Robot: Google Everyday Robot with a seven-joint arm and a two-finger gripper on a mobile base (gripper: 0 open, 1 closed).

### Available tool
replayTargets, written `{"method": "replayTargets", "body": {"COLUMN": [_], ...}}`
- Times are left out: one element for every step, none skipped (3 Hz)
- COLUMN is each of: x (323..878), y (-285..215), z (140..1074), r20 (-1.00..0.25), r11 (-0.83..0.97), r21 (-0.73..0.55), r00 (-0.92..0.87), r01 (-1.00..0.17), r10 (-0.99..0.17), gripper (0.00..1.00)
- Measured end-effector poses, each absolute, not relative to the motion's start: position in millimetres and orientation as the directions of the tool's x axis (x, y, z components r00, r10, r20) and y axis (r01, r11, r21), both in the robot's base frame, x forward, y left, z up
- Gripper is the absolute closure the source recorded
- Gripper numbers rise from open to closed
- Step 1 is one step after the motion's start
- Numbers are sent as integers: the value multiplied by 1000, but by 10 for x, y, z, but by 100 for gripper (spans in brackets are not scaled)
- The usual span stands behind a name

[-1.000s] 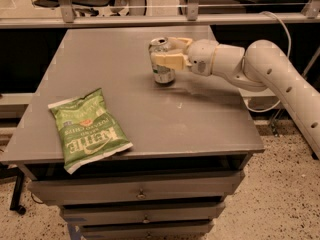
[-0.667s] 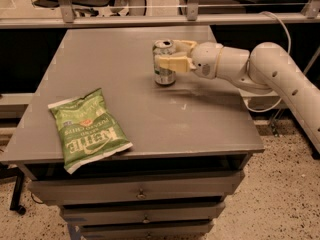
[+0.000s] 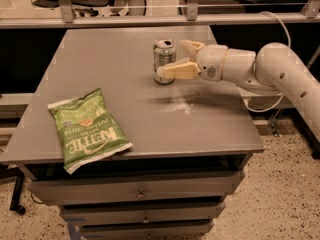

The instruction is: Place 7up can upright

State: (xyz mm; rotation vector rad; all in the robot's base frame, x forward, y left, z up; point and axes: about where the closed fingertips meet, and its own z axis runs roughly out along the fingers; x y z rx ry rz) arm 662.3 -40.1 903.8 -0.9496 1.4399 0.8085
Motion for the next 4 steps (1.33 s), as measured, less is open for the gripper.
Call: {"method": "replayTargets", "body": {"x": [6522,6470,6427,6416], "y": [-499,-747,-1233,-1260], "z": [9105,9140,9078,9069], "r20": [-991,-982,-968,-967], "r11": [415,408,427,423], "r21": [-71,-108,-137,-138], "r00": [15,33,31,29], "r01": [-907,-906,-894,-896], "r10": [-135,-187,-248,-253], "gripper": [0,0,0,0]}}
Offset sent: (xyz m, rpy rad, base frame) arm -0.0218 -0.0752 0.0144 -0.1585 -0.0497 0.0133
